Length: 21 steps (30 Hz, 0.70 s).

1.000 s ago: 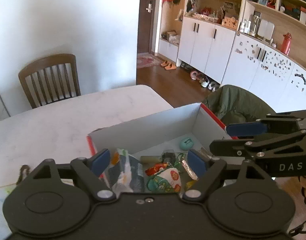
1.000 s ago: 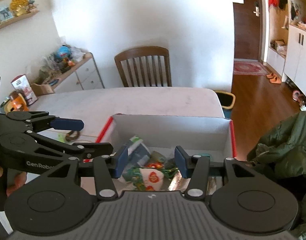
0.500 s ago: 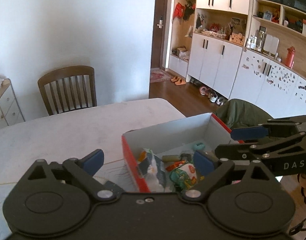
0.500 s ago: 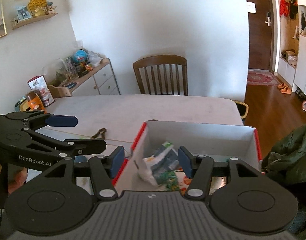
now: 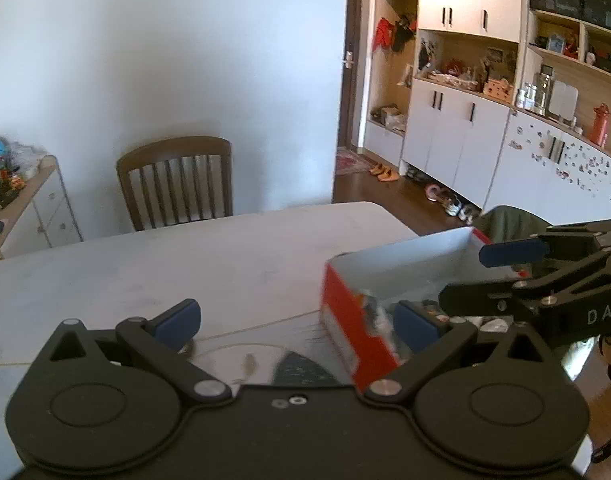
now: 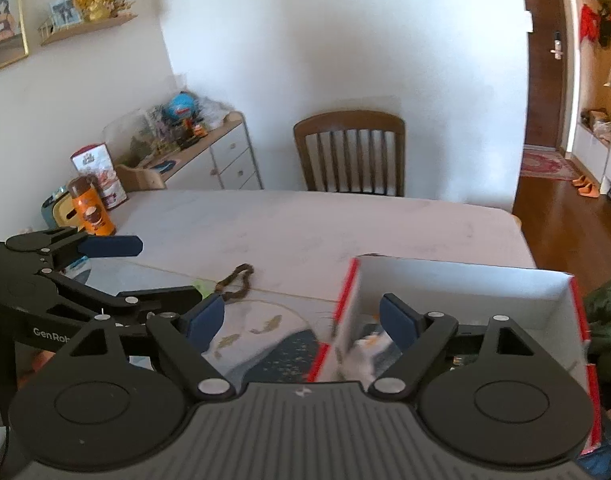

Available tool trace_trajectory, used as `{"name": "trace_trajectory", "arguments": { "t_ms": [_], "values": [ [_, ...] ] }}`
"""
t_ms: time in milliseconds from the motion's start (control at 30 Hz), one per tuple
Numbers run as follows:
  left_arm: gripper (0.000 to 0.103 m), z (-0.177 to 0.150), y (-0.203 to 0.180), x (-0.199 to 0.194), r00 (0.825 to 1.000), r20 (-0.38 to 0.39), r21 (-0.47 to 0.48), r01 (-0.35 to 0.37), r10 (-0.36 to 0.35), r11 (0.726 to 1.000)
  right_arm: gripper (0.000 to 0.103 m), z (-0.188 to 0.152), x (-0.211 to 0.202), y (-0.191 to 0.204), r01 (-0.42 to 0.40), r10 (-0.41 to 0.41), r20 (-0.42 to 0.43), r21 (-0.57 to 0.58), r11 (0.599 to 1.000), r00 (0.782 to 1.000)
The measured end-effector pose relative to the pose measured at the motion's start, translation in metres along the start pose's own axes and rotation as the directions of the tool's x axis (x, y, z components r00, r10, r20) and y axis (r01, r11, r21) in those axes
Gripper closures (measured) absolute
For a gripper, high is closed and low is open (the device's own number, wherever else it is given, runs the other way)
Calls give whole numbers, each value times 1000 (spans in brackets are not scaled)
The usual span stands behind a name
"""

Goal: Organize objects
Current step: 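Withdraw both tools from the shoebox back toward the table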

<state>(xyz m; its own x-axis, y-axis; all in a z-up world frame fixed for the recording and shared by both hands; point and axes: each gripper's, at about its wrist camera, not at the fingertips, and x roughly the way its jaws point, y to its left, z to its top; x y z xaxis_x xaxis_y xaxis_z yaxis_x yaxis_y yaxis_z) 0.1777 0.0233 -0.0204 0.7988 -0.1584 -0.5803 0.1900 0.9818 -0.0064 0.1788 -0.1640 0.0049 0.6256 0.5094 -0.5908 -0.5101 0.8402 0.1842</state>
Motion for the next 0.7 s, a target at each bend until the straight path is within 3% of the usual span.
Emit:
{"name": "trace_trajectory", "arguments": {
  "t_ms": [333, 700],
  "values": [
    [0, -22, 71, 6, 999, 1, -78, -41, 41, 996, 18, 10, 49, 43, -8, 9, -40, 12, 1000, 999],
    [0, -55, 139, 39, 996, -79, -132, -56, 45, 990, 18, 15, 116, 80, 23, -23, -103, 4, 1000, 994]
  ]
}}
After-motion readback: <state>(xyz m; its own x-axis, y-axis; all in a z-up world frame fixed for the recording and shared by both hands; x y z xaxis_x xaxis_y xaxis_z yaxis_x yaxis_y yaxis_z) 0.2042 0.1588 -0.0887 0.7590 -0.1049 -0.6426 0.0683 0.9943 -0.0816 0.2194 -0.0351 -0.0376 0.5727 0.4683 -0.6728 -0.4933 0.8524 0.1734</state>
